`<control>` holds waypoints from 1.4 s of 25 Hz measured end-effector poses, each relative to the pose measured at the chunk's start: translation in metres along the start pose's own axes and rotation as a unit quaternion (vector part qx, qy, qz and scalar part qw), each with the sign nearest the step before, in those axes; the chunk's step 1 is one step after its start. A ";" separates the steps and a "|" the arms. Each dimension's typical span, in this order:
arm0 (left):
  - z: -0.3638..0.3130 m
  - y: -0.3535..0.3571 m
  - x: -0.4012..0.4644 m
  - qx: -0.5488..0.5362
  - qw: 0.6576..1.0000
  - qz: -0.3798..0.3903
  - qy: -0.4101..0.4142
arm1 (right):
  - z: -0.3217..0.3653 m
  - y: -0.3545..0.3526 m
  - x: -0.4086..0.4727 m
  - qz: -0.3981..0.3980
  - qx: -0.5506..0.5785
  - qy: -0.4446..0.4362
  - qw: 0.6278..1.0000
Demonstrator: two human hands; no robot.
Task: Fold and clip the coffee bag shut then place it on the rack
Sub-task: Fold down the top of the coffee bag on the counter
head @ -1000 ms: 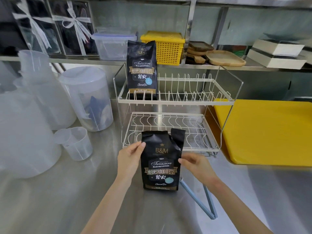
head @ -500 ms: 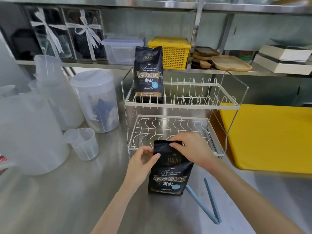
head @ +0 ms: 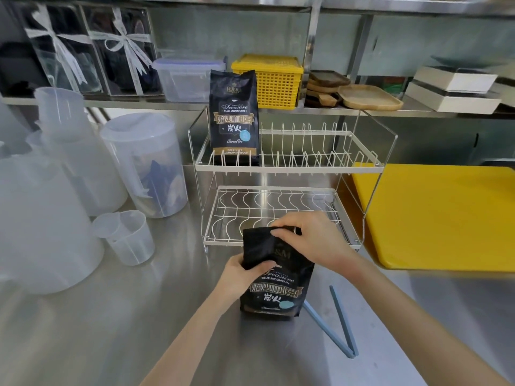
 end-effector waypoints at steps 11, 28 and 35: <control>-0.023 0.001 -0.010 0.003 0.998 0.034 0.057 | 0.015 0.014 0.020 0.122 -0.066 -0.013 0.990; 0.006 -0.015 -0.022 0.034 0.999 0.039 -0.003 | -0.096 0.085 -0.030 -0.064 0.385 0.105 0.915; 0.003 -0.014 -0.014 0.001 1.000 0.016 -0.007 | -0.097 0.077 -0.033 -0.073 0.390 0.114 0.911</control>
Point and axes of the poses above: each hand's wrist, its own x-axis towards the middle knuckle, its own y-axis out of the palm, z = x × y, the point moved 8 cm from there along x, towards the middle knuckle, and after that the axes turned 15 degrees about z, right-handed, at the moved point
